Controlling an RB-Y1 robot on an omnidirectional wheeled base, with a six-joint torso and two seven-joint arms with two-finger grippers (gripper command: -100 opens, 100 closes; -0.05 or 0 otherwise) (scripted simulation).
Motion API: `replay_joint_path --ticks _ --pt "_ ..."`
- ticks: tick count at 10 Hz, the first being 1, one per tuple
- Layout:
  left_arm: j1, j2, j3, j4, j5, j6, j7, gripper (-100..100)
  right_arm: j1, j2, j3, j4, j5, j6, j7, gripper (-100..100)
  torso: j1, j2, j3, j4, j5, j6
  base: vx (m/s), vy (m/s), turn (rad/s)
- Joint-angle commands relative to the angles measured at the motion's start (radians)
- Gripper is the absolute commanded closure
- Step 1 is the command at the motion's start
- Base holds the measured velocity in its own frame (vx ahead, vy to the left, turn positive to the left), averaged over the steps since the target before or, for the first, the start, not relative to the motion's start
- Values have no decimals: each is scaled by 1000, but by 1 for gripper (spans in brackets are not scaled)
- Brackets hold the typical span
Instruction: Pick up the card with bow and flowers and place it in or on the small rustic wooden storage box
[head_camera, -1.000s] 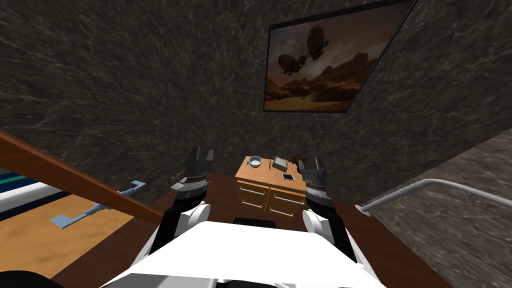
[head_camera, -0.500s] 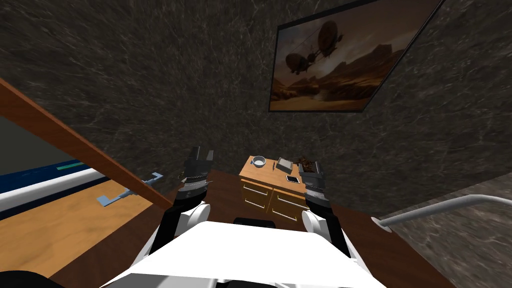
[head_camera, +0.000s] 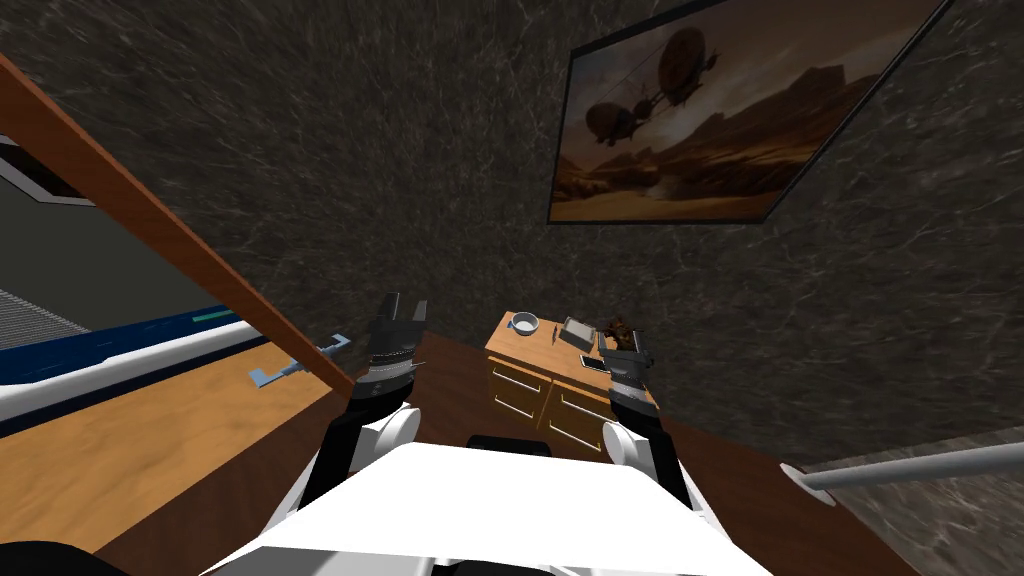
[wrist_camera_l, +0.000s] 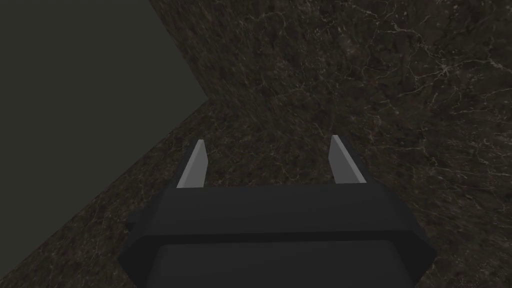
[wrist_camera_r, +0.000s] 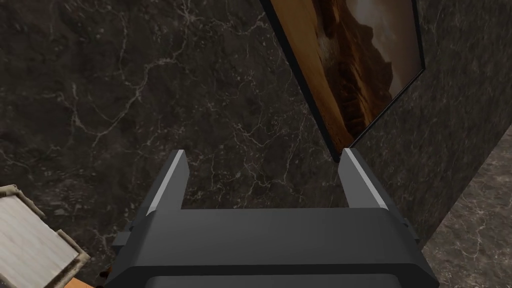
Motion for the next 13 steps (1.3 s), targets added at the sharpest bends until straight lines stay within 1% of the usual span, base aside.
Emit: replay_joint_path --ticks 1,2,3,4,5,6,7,8,10,11,12,13 --pt "0 0 0 0 0 0 0 0 -11 -6 -8 50 -34 -25 -41 -100 0 0 0 0 0 0 -6 11 141" --pt "0 0 0 0 0 0 0 0 -11 -6 -8 63 -34 -25 -41 -100 0 0 0 0 0 -1 -6 6 114" --pt "0 0 0 0 0 0 0 0 -24 -11 -14 106 -63 -49 -77 -100 0 0 0 0 0 0 -7 10 202" --pt "0 0 0 0 0 0 0 0 -24 -11 -14 120 -63 -49 -77 -100 0 0 0 0 0 -1 -5 5 94" --pt "0 0 0 0 0 0 0 0 -39 -16 -21 160 -93 -73 -114 -100 0 0 0 0 0 0 -8 12 199" --pt "0 0 0 0 0 0 0 0 -39 -16 -21 178 -93 -73 -114 -100 0 0 0 0 0 -1 -5 6 96" --pt "0 0 0 0 0 0 0 0 -54 -20 -28 214 -122 -96 -152 -100 0 0 0 0 0 0 -6 11 183" --pt "0 0 0 0 0 0 0 0 -54 -20 -28 238 -122 -96 -152 -100 0 0 0 0 0 -1 -4 7 103" --pt "0 0 0 0 0 0 0 0 -88 -30 -42 321 -180 -138 -220 -100 0 0 0 0 0 0 -6 13 244" --pt "0 0 0 0 0 0 0 0 -88 -30 -42 352 -180 -138 -230 -100 1 0 0 0 0 -1 -3 6 116" --pt "0 0 0 0 0 0 0 0 -106 -34 -49 387 -208 -158 -267 -100 0 0 0 0 0 0 -5 12 170" --pt "0 0 0 0 0 0 0 0 -106 -34 -49 410 -208 -158 -270 -100 0 0 0 0 0 0 -2 7 98"
